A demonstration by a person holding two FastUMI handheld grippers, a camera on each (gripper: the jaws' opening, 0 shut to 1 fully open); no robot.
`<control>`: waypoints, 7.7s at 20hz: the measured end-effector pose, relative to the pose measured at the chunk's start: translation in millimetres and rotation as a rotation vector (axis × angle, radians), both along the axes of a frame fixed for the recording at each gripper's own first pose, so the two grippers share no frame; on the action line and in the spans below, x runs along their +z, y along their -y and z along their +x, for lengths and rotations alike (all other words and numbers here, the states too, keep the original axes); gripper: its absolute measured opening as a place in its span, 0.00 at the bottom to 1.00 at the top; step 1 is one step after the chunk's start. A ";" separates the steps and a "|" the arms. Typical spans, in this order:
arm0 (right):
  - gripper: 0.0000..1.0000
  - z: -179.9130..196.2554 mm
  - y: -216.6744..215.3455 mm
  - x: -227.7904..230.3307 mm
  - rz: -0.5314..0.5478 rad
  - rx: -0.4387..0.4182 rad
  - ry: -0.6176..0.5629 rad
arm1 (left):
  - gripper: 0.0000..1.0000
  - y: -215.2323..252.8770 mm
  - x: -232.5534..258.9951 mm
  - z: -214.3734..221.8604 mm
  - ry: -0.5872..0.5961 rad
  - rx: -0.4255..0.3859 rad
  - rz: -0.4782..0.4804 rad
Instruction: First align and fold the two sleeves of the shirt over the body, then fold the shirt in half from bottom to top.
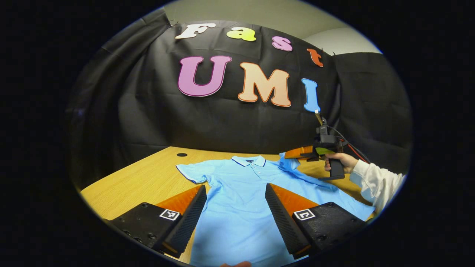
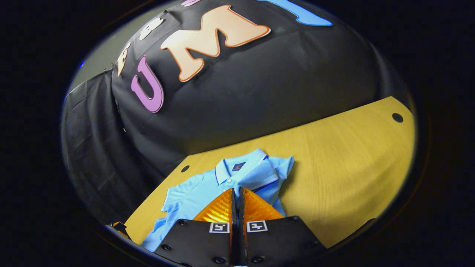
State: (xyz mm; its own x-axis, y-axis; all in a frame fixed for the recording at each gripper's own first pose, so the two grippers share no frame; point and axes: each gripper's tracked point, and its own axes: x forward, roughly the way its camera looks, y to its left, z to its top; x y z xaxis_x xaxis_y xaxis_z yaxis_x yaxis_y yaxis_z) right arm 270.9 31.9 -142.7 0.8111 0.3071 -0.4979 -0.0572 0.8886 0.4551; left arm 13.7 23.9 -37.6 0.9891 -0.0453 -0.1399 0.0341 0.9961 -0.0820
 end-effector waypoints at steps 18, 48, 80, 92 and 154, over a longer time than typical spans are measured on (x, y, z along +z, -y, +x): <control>0.98 -65.7 -23.7 37.7 0.035 0.095 0.054 | 0.95 -66.8 -12.1 74.8 -0.156 0.041 -0.092; 0.93 -231.1 88.6 127.1 0.012 -0.210 0.406 | 0.93 -155.7 -120.6 208.3 -0.595 0.167 0.025; 0.97 -231.4 58.9 79.7 -0.057 -0.113 0.327 | 0.00 90.9 -48.4 245.6 -0.443 -0.362 0.165; 0.97 -241.8 53.2 66.6 -0.142 -0.103 0.282 | 0.44 97.8 -67.7 228.2 -0.448 -0.274 0.226; 0.02 -370.3 -16.0 31.9 -0.428 0.046 0.173 | 0.00 7.5 -65.3 -106.6 -0.307 -0.134 -0.012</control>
